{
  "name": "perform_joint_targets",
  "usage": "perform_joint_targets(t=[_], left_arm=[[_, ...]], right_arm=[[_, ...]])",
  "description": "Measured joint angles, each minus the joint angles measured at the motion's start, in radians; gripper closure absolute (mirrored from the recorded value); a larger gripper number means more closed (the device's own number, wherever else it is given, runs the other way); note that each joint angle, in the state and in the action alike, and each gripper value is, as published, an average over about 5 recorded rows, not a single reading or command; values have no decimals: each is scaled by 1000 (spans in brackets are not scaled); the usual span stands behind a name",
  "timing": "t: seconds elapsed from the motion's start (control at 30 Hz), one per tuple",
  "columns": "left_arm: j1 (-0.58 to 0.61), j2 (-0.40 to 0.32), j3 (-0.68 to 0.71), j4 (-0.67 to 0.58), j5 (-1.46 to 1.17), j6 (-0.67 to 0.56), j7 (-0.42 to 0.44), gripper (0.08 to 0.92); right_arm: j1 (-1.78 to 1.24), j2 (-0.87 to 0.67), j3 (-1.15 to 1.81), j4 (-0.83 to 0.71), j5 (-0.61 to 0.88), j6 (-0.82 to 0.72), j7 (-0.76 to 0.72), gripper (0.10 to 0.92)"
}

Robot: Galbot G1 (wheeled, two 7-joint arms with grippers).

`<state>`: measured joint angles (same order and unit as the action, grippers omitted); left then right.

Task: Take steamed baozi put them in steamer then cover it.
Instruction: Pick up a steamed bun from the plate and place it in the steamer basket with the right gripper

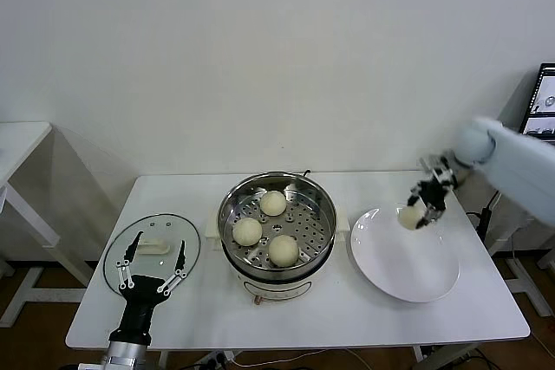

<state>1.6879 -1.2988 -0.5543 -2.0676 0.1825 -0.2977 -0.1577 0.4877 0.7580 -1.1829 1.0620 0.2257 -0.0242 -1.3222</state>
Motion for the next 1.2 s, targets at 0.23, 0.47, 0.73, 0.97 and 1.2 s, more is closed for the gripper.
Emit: perform_joint_targets(t=[0.23,0.47,0.73,0.97,1.2], left_arm=[[0,2,-4,-2,1,0,-3,177],[-9,-1,-1,3,1,1,-5,177],[-12,-5,-2,2,1,2,-8,177],[-11,-4,-8,2,1,-1,-10,177],[-10,-3,-13,1,1,-3,-11,177]], right_arm=[[170,88,-117,103,144,-42,-23,397],[245,182,-202,192,233,-92,12,405],[265,275,-260,223,263,-129,70,406],[237,340,-279,214,243,-153,115,406],[191,381,-284,191,216,-165,145,406]])
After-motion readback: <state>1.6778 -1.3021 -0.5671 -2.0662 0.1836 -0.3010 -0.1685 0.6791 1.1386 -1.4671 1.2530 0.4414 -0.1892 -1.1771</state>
